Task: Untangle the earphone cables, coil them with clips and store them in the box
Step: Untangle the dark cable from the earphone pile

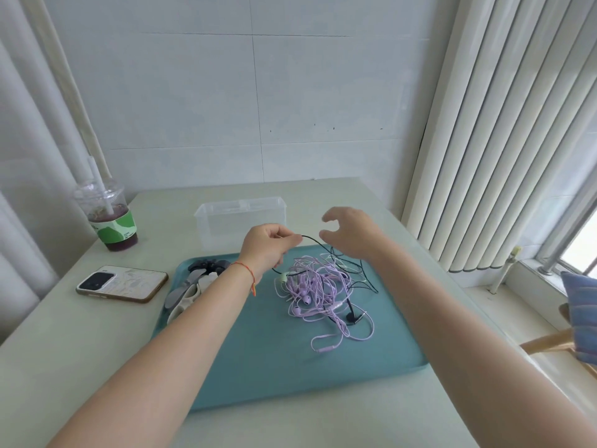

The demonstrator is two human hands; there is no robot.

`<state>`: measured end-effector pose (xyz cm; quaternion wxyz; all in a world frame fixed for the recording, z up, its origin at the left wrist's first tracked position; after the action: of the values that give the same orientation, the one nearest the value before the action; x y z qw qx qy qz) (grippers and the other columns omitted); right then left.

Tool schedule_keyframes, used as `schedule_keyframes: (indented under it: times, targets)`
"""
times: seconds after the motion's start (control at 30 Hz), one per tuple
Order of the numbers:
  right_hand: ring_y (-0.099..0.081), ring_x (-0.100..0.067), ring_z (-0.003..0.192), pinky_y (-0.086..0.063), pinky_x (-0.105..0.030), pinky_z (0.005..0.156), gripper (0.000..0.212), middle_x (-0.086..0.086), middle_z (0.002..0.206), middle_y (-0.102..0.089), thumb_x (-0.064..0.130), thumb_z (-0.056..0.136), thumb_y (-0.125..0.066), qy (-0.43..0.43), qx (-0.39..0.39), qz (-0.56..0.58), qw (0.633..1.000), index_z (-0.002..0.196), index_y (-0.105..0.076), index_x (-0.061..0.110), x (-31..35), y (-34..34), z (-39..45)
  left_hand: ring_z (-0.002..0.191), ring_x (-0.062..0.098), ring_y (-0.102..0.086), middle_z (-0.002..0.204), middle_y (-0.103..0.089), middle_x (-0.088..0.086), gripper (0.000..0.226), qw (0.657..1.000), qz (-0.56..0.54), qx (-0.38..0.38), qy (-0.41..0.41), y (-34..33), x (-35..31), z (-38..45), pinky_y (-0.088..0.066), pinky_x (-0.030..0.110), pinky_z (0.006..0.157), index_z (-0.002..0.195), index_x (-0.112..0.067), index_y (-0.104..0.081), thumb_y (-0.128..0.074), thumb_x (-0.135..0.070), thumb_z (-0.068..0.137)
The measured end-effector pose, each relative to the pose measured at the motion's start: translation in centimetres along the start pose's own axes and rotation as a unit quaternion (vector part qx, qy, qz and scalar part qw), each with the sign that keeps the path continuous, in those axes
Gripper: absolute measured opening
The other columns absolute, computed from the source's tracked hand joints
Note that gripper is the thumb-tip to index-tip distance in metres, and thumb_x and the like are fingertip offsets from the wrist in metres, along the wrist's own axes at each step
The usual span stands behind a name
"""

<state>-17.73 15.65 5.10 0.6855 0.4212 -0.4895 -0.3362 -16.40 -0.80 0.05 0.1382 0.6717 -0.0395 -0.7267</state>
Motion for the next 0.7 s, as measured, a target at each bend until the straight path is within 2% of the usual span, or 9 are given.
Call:
schedule_keyframes:
  times: [0.1, 0.2, 0.33, 0.4, 0.57, 0.7]
  targets:
    - [-0.061, -0.016, 0.105, -0.046, -0.027, 0.091, 0.029, 0.003, 0.111, -0.069, 0.008, 0.087, -0.054, 0.092, 0.025, 0.038, 0.995, 0.110, -0.069, 0.019, 3.9, -1.0, -0.2, 0.037, 0.013, -0.040, 0.051, -0.049, 0.003, 0.018, 1.000, -0.006, 0.016, 0.001, -0.3, -0.3, -0.4, -0.033, 0.020, 0.045, 0.071, -0.007, -0.067, -0.080, -0.018, 0.078]
    - [-0.057, -0.017, 0.088, -0.041, -0.024, 0.071, 0.034, 0.001, 0.102, -0.069, 0.003, 0.087, -0.045, 0.101, 0.029, -0.003, 0.994, 0.106, -0.070, 0.018, 5.2, -1.9, 0.0, 0.040, 0.013, -0.042, 0.053, -0.053, 0.003, 0.023, 1.000, -0.012, 0.010, 0.010, 0.2, 0.0, -0.6, -0.035, 0.021, 0.048, 0.075, -0.003, -0.070, -0.081, -0.023, 0.076]
    - [-0.060, -0.020, 0.090, -0.041, -0.025, 0.071, 0.019, 0.000, 0.096, -0.070, 0.011, 0.088, -0.055, 0.102, 0.019, 0.001, 0.995, 0.097, -0.071, 0.015, 4.9, -1.9, 0.4, 0.047, 0.014, -0.052, 0.058, -0.062, 0.003, 0.013, 0.999, -0.024, 0.025, 0.014, 0.4, 0.4, -0.6, -0.045, 0.026, 0.058, 0.074, -0.010, -0.071, -0.076, -0.019, 0.082]
    - [-0.060, -0.018, 0.085, -0.042, -0.026, 0.069, 0.014, -0.001, 0.092, -0.070, 0.013, 0.089, -0.057, 0.086, -0.002, 0.037, 0.996, 0.096, -0.070, 0.014, 4.3, -1.3, 0.4, 0.048, 0.012, -0.057, 0.060, -0.064, 0.003, 0.009, 0.998, -0.035, 0.041, 0.016, 0.2, 0.8, -0.7, -0.048, 0.022, 0.058, 0.076, -0.009, -0.071, -0.073, -0.012, 0.084]
    - [-0.062, -0.028, 0.077, -0.051, -0.035, 0.067, 0.011, -0.008, 0.083, -0.069, 0.013, 0.091, -0.052, 0.034, -0.121, 0.121, 0.985, 0.095, -0.062, 0.010, 2.1, 1.4, 0.3, 0.056, 0.010, -0.063, 0.065, -0.069, 0.002, 0.002, 0.996, -0.045, 0.068, 0.024, -0.7, 2.2, -1.2, -0.055, 0.019, 0.063, 0.084, -0.004, -0.071, -0.069, -0.004, 0.086]
    - [-0.062, -0.033, 0.072, -0.054, -0.045, 0.062, 0.011, -0.010, 0.081, -0.067, 0.016, 0.094, -0.045, 0.005, -0.151, 0.156, 0.976, 0.093, -0.055, 0.012, 0.7, 1.9, 0.4, 0.061, 0.004, -0.062, 0.073, -0.072, 0.001, 0.004, 0.997, -0.011, 0.074, 0.007, -1.4, 1.8, -1.3, -0.053, 0.015, 0.063, 0.088, -0.007, -0.073, -0.070, -0.009, 0.086]
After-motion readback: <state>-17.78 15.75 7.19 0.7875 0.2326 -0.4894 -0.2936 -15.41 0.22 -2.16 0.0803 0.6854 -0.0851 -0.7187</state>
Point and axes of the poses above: each hand's wrist, its own z-axis towards the middle knuckle, its own y-axis out of the back of the hand, x = y × z, the point moved 10 cm from there along z, towards the middle knuckle
